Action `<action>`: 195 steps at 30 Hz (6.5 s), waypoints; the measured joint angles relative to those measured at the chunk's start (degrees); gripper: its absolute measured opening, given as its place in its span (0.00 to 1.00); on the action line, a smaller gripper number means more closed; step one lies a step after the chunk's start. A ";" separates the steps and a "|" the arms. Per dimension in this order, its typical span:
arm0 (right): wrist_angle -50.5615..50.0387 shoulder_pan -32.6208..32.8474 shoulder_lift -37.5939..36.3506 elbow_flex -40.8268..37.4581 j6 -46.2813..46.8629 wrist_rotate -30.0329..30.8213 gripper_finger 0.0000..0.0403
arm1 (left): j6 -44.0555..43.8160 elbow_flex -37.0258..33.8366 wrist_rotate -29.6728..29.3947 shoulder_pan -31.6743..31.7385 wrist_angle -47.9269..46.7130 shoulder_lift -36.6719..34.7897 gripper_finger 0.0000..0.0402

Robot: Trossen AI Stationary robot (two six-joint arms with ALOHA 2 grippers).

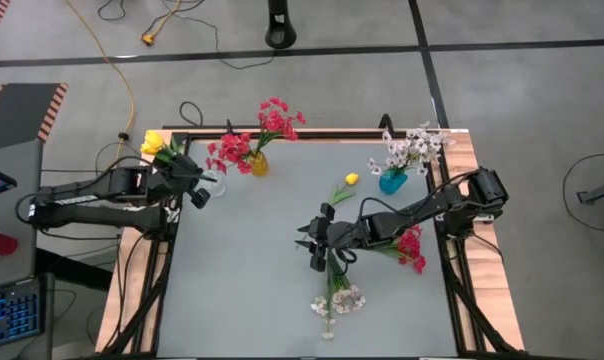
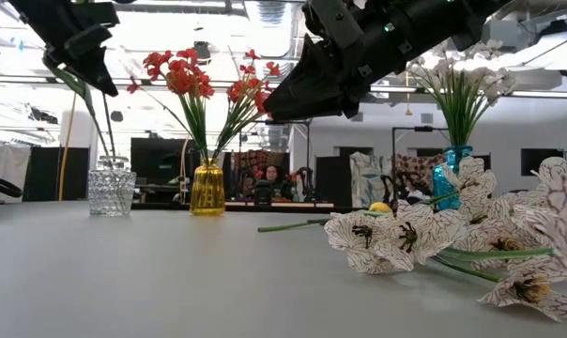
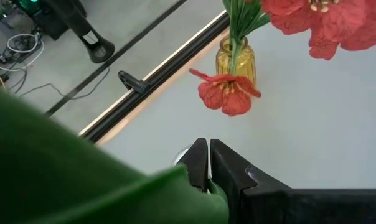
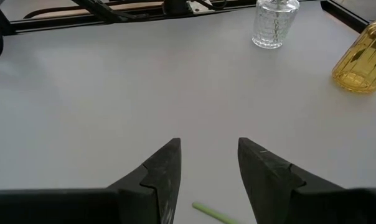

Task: Sort flowers into vase by color
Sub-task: Put the bottom yellow tulip into the transparent vase, then put the red flowers into the yellow vase

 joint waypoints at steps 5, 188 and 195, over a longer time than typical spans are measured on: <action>0.00 0.00 0.00 0.00 0.00 0.01 0.46 | -0.58 -0.61 -0.15 0.00 0.06 0.02 0.00; -16.53 0.60 -9.81 -0.09 -0.48 -0.14 0.46 | 13.83 11.87 10.53 -13.57 30.42 18.15 0.57; -24.10 2.93 -14.96 -0.07 -0.34 -0.17 0.46 | 17.19 11.85 10.67 -19.46 39.33 27.98 0.57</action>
